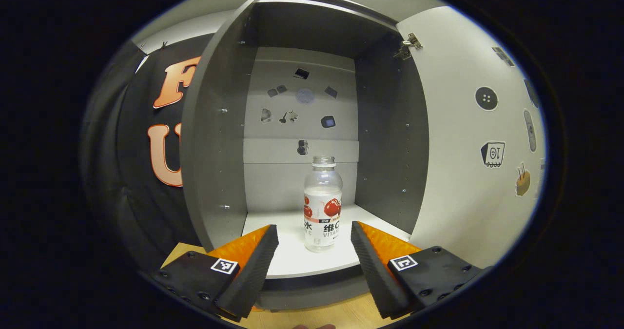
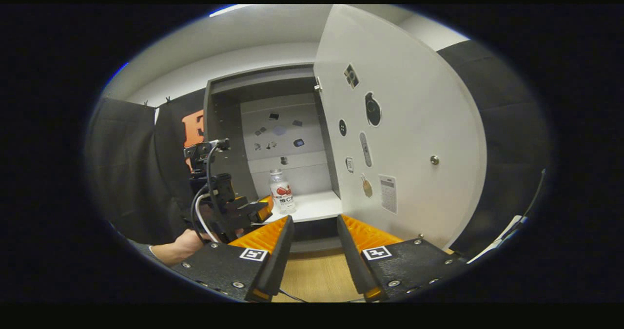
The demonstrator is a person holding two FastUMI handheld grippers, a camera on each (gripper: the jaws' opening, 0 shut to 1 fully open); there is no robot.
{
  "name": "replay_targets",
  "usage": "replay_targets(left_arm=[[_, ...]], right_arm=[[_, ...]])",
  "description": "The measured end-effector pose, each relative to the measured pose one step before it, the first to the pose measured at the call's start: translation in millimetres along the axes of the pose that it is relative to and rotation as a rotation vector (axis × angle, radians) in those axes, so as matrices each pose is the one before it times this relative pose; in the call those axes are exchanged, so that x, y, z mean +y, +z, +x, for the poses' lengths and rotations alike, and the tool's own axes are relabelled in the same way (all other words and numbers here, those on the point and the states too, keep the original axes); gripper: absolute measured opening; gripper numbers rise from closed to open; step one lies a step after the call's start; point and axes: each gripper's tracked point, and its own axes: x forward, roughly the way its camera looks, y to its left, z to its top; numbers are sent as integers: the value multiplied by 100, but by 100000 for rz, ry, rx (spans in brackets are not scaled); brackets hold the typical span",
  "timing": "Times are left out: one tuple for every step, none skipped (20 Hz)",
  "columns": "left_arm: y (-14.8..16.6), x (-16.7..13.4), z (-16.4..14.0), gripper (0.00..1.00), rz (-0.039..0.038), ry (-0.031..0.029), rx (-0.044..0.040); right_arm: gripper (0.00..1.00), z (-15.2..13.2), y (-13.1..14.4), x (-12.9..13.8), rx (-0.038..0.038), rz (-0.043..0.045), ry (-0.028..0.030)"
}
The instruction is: Open the cabinet door with the right hand, grasp the bottle in the cabinet with the left hand and place it on the coaster, then close the cabinet door with the right hand.
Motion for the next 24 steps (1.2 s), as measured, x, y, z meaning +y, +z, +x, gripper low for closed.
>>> replay_targets(left_arm=[[96,-6,927,98,783,-701,-289],[0,-29,878,98,554,-304,-148],[-77,-151,951,98,-39,-1304,-358],[-1,-68,948,98,-167,-859,-171],[-77,-69,909,97,49,-367,76],[-73,-14,694,100,-60,-286,137],[13,-103,701,100,-248,-440,-209],[20,-147,659,98,-136,-491,-174],[-53,-169,759,98,115,-631,5],[-32,-103,621,97,331,-377,-60],[40,-66,641,95,394,309,-157],[-71,-101,615,97,408,-167,-179],[-105,-152,530,97,463,-52,-12],[27,-184,653,98,424,-168,-473],[-114,-103,595,97,534,148,-66],[-11,-2,510,99,178,418,36],[-36,-115,348,97,7,2,-217],[2,103,241,97,42,1153,-349],[75,336,-6,96,476,953,-250],[-163,-164,267,85,-123,-594,69],[106,174,-193,84,188,580,-194],[50,112,-202,84,44,512,293],[-59,193,-284,84,-67,506,414],[109,105,-438,85,-254,274,-164]], right_arm=[[57,366,-240,66,873,-238,-715],[57,563,-210,89,780,-29,-692],[57,453,-249,47,932,-40,-568],[58,597,-227,46,920,-254,-583],[58,541,-256,-48,905,-362,-744],[59,415,-56,-96,600,-358,-607],[58,403,-137,71,606,-274,-272],[58,372,-80,72,572,-277,-121],[58,344,-79,29,406,-248,-355],[58,414,-76,-74,364,-109,-421],[58,293,-79,9,345,79,-283],[59,248,-104,23,470,235,-72],[59,233,-138,0,664,-175,-166],[59,135,-53,-152,570,-763,-881],[58,-12,-93,-292,322,-1316,-1006],[59,181,-135,-18,608,-1126,-416],[59,-43,-88,-64,366,-758,-261],[59,56,-4,-59,317,-474,16],[59,-100,-6,5,146,-261,-94],[59,-52,-17,-47,-79,-57,22],[59,-147,24,-31,-5,389,100],[59,-97,-8,56,-145,560,504],[59,-169,-72,-77,28,515,388],[59,-155,-207,-17,283,506,325]])
